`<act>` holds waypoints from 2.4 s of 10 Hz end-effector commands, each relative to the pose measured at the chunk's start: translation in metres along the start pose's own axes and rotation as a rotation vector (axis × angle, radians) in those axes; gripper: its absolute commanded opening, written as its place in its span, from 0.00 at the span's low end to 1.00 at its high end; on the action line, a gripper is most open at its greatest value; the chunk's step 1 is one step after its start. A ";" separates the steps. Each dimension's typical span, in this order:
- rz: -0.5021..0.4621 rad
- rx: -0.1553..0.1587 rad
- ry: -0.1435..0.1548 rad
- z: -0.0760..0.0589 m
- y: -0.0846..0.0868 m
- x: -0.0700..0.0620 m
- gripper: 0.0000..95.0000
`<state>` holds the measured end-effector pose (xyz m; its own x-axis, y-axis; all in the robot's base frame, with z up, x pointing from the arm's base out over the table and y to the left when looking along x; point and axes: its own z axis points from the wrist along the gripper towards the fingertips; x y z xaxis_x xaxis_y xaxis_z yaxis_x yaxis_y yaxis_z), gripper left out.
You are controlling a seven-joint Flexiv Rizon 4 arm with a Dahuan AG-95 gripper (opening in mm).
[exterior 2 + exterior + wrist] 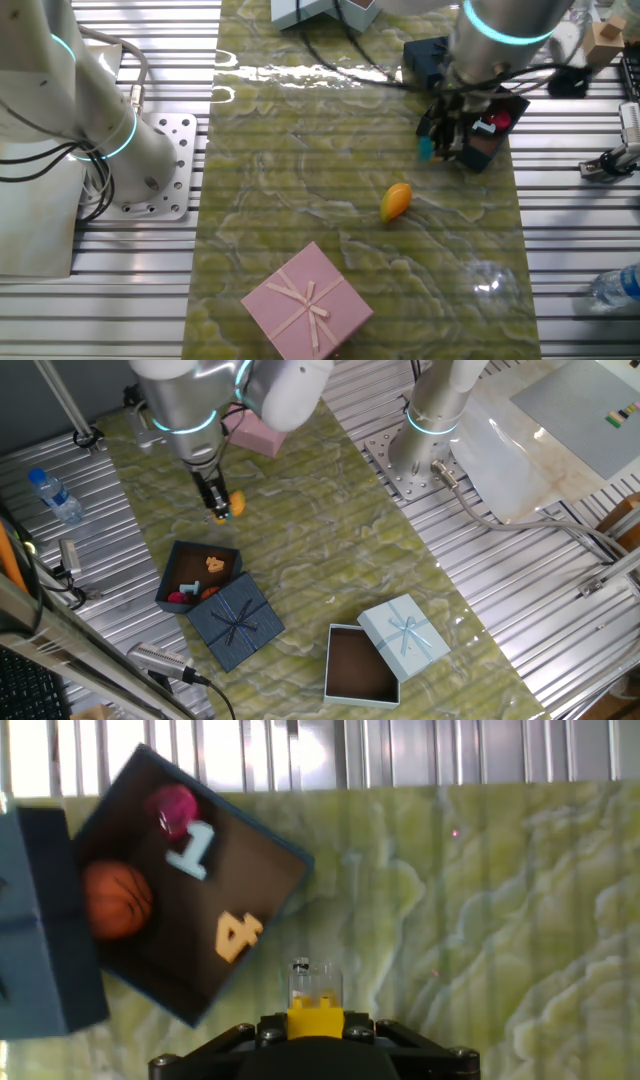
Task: Take everything out of the gift box
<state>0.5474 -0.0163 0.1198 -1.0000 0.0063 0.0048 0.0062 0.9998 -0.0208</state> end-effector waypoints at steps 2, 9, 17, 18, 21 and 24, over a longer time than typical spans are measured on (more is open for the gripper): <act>0.000 0.000 0.004 0.006 -0.001 0.007 0.00; 0.008 -0.001 0.007 0.038 0.007 0.026 0.00; 0.007 -0.001 0.004 0.061 0.013 0.032 0.00; 0.002 0.000 0.004 0.063 0.013 0.033 0.00; -0.002 -0.001 0.004 0.065 0.013 0.035 0.00; -0.013 0.000 0.001 0.066 0.013 0.034 0.20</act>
<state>0.5128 -0.0037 0.0542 -0.9999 -0.0074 0.0076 -0.0076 0.9998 -0.0189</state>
